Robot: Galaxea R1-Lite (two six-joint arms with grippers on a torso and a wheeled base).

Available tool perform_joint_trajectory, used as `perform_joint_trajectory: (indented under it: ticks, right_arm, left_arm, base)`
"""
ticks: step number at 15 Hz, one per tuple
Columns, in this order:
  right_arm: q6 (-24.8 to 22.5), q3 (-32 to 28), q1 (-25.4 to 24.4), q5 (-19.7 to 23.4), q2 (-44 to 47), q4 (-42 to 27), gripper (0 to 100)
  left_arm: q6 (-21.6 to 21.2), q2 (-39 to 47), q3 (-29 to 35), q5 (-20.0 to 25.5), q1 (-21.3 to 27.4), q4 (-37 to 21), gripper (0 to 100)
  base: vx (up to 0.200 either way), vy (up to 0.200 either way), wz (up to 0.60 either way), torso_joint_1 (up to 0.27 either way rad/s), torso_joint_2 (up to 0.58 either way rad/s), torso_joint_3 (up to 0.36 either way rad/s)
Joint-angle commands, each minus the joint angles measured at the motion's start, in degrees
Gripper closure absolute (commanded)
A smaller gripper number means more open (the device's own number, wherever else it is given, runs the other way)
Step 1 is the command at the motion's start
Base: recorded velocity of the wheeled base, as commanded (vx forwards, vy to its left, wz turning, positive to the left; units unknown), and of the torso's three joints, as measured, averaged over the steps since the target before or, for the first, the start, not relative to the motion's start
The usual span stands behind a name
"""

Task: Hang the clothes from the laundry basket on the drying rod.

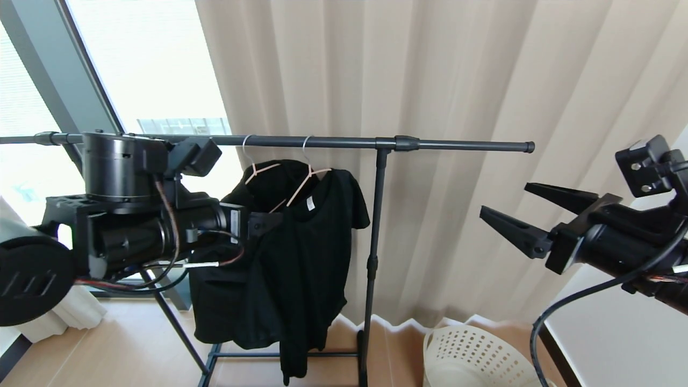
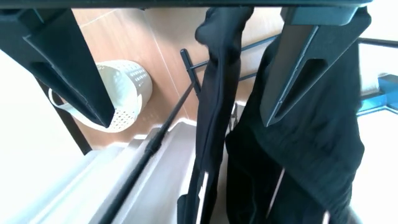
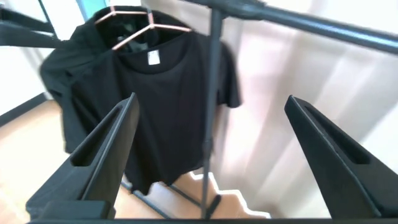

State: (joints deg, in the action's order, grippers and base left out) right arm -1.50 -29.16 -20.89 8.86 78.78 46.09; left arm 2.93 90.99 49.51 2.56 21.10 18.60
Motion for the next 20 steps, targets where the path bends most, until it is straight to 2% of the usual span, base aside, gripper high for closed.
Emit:
perform_joint_trajectory:
  ticks: [1, 4, 7, 12, 13, 15, 18, 20]
  right_arm:
    - [-2.98, 0.16, -0.02, -1.74, -9.08, -5.84, 0]
    - [-7.82, 3.58, -0.29, -5.43, -15.76, -12.34, 0]
    - [-8.26, 7.63, -0.29, -7.54, -22.0, -14.8, 0]
    - [-8.26, 12.81, -0.29, -8.69, -39.05, -28.08, 0]
    - [-8.34, 13.78, -0.29, -8.69, -40.89, -28.95, 0]
    - [-8.26, 19.4, 0.06, -9.48, -51.0, -33.44, 0]
    - [-8.26, 26.79, 0.06, -13.87, -60.76, -34.93, 0]
    - [-8.26, 29.16, 1.73, -14.31, -65.59, -35.02, 0]
  left_arm:
    - [-0.73, -9.96, -6.18, 0.08, 0.26, 0.03, 0]
    - [-3.01, -17.16, -13.03, 0.16, 0.69, 0.12, 0]
    - [-3.28, -22.17, -18.83, 0.43, 0.69, 0.21, 0]
    - [-3.19, -35.0, -29.55, 0.34, 0.87, 0.12, 0]
    - [-3.19, -36.41, -30.7, 0.34, 0.87, 0.12, 0]
    - [-3.1, -42.39, -36.85, 0.25, 0.43, 0.12, 0]
    - [-3.01, -48.45, -40.63, 0.52, -1.15, 0.12, 0]
    - [-2.84, -49.24, -43.62, 0.43, -1.24, 0.21, 0]
  base:
    - [0.0, 0.0, 0.0, 0.0, 0.0, 0.0]
    - [0.0, 0.0, 0.0, 0.0, 0.0, 0.0]
    - [0.0, 0.0, 0.0, 0.0, 0.0, 0.0]
    - [0.0, 0.0, 0.0, 0.0, 0.0, 0.0]
    - [0.0, 0.0, 0.0, 0.0, 0.0, 0.0]
    - [0.0, 0.0, 0.0, 0.0, 0.0, 0.0]
    - [0.0, 0.0, 0.0, 0.0, 0.0, 0.0]
    - [0.0, 0.0, 0.0, 0.0, 0.0, 0.0]
